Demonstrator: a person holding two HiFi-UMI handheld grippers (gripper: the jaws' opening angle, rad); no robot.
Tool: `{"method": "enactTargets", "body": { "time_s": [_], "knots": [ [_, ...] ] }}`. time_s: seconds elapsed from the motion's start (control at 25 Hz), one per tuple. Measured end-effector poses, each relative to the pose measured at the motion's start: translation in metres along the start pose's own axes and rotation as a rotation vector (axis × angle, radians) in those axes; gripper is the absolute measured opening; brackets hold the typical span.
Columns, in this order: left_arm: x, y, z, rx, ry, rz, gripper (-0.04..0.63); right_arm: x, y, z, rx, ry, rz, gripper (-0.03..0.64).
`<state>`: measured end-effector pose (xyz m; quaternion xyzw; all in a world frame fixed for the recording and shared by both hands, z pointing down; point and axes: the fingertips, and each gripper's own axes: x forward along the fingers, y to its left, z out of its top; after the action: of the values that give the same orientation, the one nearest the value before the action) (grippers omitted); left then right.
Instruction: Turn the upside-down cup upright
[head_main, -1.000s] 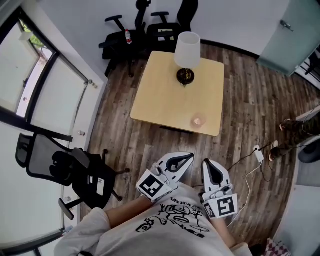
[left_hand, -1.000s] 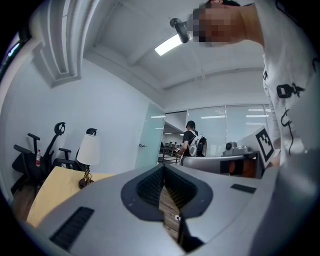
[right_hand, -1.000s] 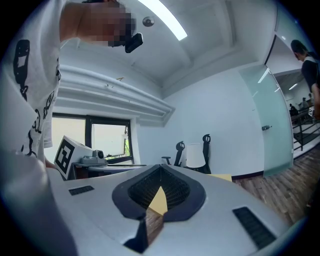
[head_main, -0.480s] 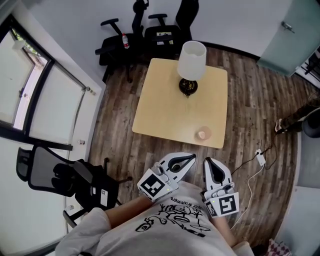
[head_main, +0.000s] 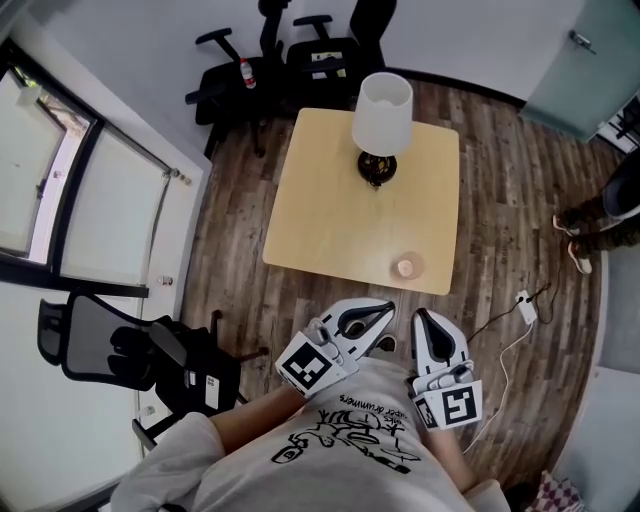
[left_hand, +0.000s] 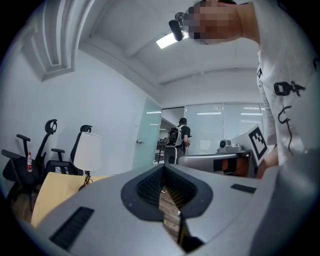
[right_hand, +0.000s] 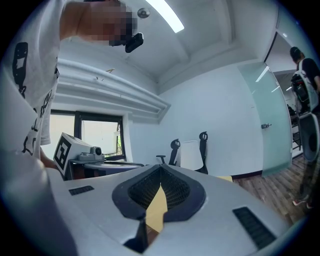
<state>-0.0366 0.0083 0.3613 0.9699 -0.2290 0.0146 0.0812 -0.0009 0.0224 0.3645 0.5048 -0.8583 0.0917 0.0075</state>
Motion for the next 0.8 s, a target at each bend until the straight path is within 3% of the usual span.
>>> {"method": "enactTargets", "body": {
  "time_s": [0.48, 0.8],
  "knots": [
    [0.036, -0.014, -0.011, 0.000, 0.037, 0.020, 0.009, -0.018, -0.046, -0.002, -0.017, 0.019, 0.018, 0.025],
    [0.043, -0.015, -0.043, -0.024, 0.106, 0.013, 0.009, -0.023, -0.050, -0.028, 0.030, 0.053, 0.021, 0.025]
  ]
}}
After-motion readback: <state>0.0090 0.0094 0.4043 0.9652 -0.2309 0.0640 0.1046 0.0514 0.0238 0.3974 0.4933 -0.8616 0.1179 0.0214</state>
